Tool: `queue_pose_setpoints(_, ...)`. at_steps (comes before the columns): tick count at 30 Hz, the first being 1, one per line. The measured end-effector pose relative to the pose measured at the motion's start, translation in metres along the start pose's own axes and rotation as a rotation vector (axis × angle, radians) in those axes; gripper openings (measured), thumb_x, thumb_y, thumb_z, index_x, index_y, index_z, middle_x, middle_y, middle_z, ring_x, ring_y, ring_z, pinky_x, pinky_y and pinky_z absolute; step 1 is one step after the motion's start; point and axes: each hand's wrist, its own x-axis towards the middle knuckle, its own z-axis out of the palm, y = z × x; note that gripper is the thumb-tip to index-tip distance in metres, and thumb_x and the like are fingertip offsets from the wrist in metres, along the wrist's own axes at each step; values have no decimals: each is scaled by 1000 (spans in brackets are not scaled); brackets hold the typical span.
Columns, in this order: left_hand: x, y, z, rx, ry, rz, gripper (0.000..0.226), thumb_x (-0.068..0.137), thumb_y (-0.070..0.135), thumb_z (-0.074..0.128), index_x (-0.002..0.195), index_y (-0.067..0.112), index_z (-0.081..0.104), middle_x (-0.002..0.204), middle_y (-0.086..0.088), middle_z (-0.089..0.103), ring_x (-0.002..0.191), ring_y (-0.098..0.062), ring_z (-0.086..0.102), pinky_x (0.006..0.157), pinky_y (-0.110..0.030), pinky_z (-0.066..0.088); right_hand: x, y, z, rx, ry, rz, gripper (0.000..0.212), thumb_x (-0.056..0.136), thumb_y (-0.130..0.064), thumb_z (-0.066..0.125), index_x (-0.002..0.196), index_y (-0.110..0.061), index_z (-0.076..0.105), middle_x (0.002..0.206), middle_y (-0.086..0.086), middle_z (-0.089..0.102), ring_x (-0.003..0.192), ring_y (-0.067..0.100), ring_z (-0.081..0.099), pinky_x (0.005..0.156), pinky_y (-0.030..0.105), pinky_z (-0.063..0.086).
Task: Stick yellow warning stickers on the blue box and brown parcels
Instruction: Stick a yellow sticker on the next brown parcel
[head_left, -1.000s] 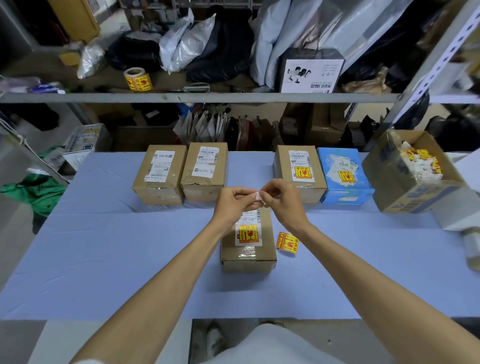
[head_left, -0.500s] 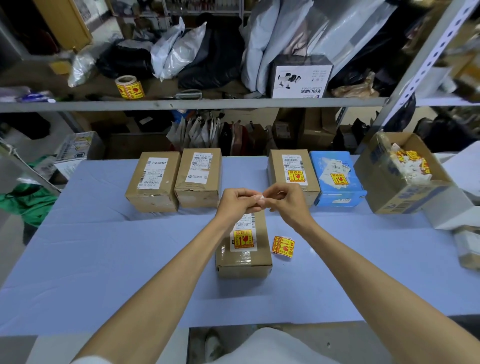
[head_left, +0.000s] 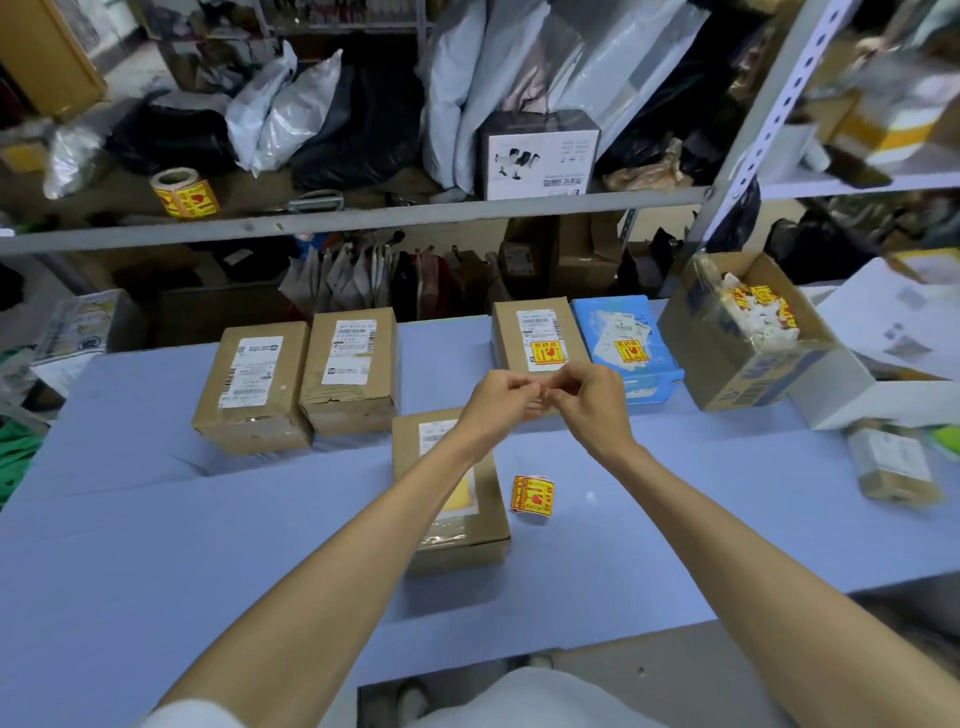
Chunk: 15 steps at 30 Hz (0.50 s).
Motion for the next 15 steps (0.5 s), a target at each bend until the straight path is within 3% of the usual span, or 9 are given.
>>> queue_pose_setpoints(5,34,10,38,405,3,121,23,93,13,51,104,8,70,104,-9,70,98,-21,65,89,-35,52,1,24,-40,-122,48,66,12,83,-13,72,77,-8,62,70,4,64,68,20,62,65,36,53)
queue_pose_setpoints(10,74,21,75,697,-120,204,24,89,12,54,109,9,68,107,-6,69,99,-18,62,82,-26,46,7,51,-85,-89,97,174,7,75,2,72,78,-5,73,73,8,70,67,23,66,70,40,56)
queue_pose_setpoints(15,113,37,119,849,-182,257,25,89,13,54,110,11,67,111,-8,69,106,-24,61,89,-31,48,19,80,-126,12,239,336,12,75,-5,70,83,-9,77,72,1,71,69,11,66,66,22,52)
